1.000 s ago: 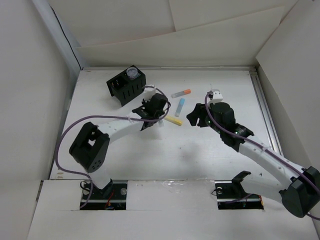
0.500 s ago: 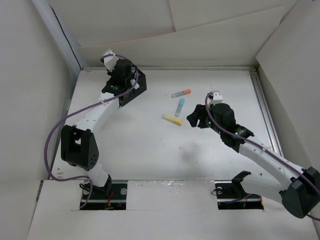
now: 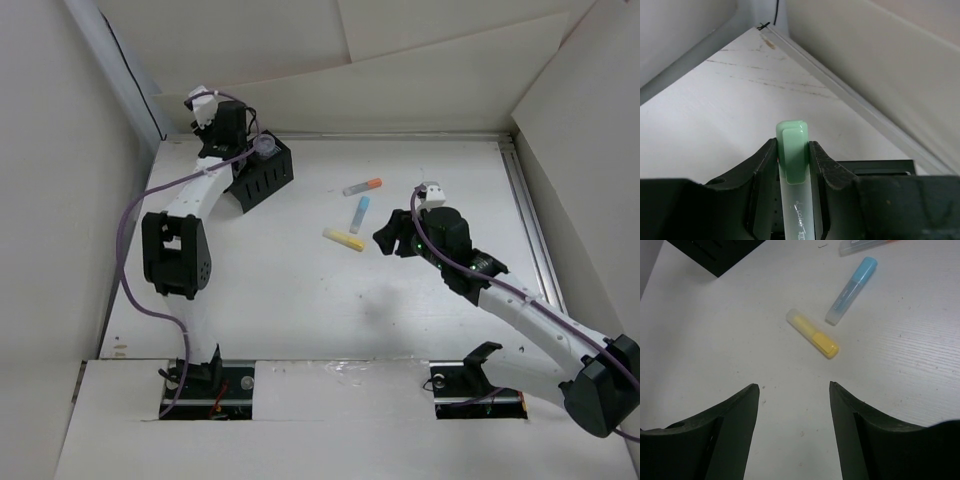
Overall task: Sort the stationery into containers
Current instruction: Place the stationery in the storage box.
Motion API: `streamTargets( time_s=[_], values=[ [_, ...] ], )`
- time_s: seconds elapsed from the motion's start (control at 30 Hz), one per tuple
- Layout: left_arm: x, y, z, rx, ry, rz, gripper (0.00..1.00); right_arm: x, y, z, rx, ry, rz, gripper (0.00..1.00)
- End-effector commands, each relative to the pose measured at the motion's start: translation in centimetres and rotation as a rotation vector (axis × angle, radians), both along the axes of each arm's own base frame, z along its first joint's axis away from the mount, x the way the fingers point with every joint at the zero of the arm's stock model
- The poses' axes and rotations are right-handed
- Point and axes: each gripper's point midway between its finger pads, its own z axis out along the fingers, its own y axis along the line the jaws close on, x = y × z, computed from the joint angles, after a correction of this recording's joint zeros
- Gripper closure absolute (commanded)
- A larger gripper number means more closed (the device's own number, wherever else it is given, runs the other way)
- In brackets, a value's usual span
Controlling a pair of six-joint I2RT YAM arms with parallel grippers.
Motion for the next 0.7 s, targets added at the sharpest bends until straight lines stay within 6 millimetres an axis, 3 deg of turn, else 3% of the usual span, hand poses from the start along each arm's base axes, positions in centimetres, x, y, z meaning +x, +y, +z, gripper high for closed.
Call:
streamTargets(
  time_s=[0.0, 0.27, 0.5, 0.67],
  values=[
    [0.3, 1.2, 3.2, 0.095, -0.022, 0.054, 0.85, 0.4, 0.3, 2.1, 0.053, -0.067, 0.006, 0.36],
    [1.5, 1.5, 2.9, 0.138, -0.021, 0.073, 0.85, 0.4, 0.5, 2.3, 0.061, -0.073, 0.014, 0.36],
    [1.9, 2.3, 1.6, 0.202, 0.007, 0.109, 0.85, 0.6, 0.6, 2.2, 0.061, -0.073, 0.014, 0.36],
    [1.4, 0.7, 0.6, 0.277, 0.02, 0.102, 0.85, 0.7, 0.6, 1.9, 0.056, -0.065, 0.014, 0.36]
  ],
)
